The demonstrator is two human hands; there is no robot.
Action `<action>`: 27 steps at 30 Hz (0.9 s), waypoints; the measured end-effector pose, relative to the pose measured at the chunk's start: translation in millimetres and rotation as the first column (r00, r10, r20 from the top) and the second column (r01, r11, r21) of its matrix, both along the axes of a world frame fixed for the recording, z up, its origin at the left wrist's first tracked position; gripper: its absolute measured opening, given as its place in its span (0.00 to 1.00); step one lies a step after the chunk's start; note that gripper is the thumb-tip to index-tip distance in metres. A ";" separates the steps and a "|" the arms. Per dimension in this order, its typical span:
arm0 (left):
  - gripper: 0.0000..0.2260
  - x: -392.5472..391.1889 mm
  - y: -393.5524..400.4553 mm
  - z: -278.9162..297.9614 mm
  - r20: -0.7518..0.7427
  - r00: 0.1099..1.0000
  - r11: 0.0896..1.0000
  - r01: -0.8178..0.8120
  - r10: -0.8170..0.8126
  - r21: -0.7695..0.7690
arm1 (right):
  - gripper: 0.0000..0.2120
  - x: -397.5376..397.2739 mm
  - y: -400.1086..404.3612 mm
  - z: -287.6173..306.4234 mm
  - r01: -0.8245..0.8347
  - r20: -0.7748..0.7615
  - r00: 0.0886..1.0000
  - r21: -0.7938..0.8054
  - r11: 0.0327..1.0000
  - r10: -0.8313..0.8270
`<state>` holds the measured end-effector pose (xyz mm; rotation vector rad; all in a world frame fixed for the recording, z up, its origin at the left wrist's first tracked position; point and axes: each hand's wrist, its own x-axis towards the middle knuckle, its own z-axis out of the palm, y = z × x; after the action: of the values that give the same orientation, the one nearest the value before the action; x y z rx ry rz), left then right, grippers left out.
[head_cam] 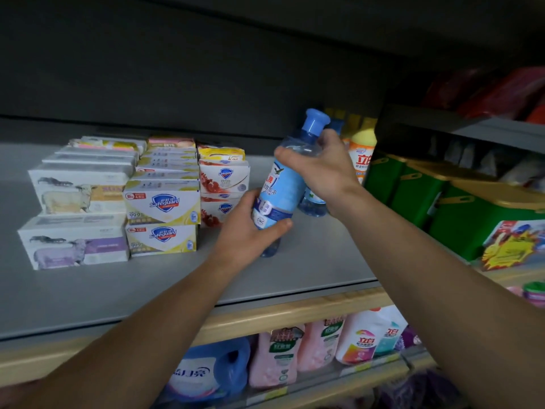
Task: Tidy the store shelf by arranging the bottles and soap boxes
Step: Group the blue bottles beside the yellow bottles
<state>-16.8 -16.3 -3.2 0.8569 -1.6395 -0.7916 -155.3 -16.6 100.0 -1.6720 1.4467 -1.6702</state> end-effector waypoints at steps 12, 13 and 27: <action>0.35 23.5 0.8 7.8 -0.777 0.303 0.207 0.952 -0.552 0.224 | 0.22 -19.4 14.3 6.4 -0.761 0.638 0.547 0.109 0.640 0.541; 0.35 24.8 -1.0 7.1 -0.771 0.286 0.181 0.958 -0.569 0.222 | 0.21 -17.7 13.3 4.3 -0.749 0.629 0.561 0.109 0.654 0.538; 0.16 1.3 -2.3 -2.1 -0.084 0.990 0.991 0.119 -0.113 0.064 | 0.25 3.9 2.7 6.2 0.017 -0.056 0.998 0.135 0.991 -0.010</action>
<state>-15.5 -18.6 -5.3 0.7728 -1.6099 -0.9559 -151.4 -13.8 106.2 -1.6489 1.5632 -1.5077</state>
